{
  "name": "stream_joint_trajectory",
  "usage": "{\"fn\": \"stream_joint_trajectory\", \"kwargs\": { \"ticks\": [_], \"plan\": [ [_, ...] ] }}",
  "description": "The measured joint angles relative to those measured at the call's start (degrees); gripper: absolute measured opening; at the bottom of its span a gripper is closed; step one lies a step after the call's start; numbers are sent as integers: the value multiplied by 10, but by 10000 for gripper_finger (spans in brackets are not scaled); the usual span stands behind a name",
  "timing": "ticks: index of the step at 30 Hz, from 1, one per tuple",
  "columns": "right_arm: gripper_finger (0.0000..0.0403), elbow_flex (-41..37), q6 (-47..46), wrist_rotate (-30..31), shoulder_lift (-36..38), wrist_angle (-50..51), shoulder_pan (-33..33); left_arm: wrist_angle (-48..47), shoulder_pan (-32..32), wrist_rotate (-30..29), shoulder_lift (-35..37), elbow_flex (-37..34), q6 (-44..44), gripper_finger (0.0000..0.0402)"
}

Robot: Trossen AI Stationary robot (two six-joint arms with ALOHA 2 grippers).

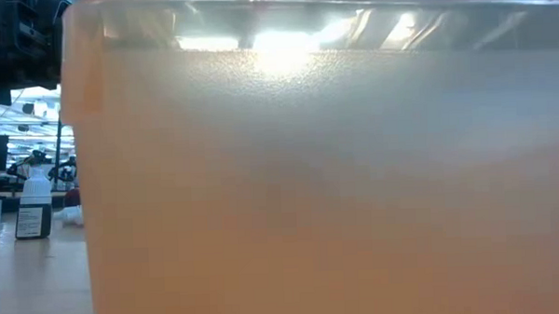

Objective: Pick & Place food coloring
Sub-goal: Put the large yellow food coloring bottle into the orange bin

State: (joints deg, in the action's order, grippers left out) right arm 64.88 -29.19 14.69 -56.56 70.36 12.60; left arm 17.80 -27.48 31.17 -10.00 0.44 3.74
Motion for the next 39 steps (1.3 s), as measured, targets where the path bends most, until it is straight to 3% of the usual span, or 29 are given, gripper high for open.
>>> {"fn": "stream_joint_trajectory", "kwargs": {
  "ticks": [4,14,24,39],
  "plan": [
    [170,15,-115,-31,-33,118,0,0,0,0,0,0,0,148],
    [185,-60,-210,-54,-34,112,0,0,0,0,0,0,0,148],
    [281,-133,-216,-171,-33,55,0,0,0,0,0,0,0,148],
    [280,-184,-217,-185,-33,-26,9,0,0,0,0,0,0,148]
  ]
}}
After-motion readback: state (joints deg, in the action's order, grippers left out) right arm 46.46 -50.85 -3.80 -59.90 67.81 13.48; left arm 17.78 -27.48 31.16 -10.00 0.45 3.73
